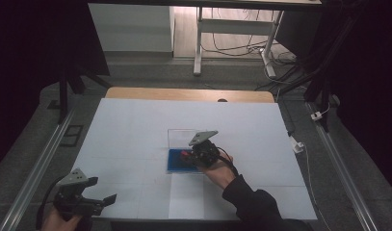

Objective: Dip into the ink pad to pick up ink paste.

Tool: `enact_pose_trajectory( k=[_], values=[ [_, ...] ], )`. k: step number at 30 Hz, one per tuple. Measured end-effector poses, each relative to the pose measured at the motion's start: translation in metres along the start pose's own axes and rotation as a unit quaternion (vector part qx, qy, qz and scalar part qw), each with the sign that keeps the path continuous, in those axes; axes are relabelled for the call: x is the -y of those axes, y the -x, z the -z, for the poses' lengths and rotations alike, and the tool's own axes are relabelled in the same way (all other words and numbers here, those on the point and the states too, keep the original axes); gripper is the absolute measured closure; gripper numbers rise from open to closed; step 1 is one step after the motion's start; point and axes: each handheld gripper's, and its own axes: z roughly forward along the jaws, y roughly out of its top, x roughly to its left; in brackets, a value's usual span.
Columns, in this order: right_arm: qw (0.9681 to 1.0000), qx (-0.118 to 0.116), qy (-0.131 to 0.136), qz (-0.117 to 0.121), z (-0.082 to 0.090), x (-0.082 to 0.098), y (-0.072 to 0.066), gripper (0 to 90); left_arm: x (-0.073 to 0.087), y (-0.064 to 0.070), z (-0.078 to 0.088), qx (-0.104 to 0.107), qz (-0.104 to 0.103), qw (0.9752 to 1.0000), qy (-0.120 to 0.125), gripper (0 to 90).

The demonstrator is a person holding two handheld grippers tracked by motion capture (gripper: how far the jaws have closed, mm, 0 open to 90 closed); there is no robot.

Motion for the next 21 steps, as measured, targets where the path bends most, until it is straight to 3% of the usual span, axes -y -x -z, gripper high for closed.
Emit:
enact_pose_trajectory(
  k=[21],
  values=[
    [0.9996, -0.020, 0.015, 0.014, 0.045, 0.005, -0.015, 79.7, 0.000, 0.001, 0.000, -0.002, -0.001, 1.0000, 0.001, 2.6]
  ],
)
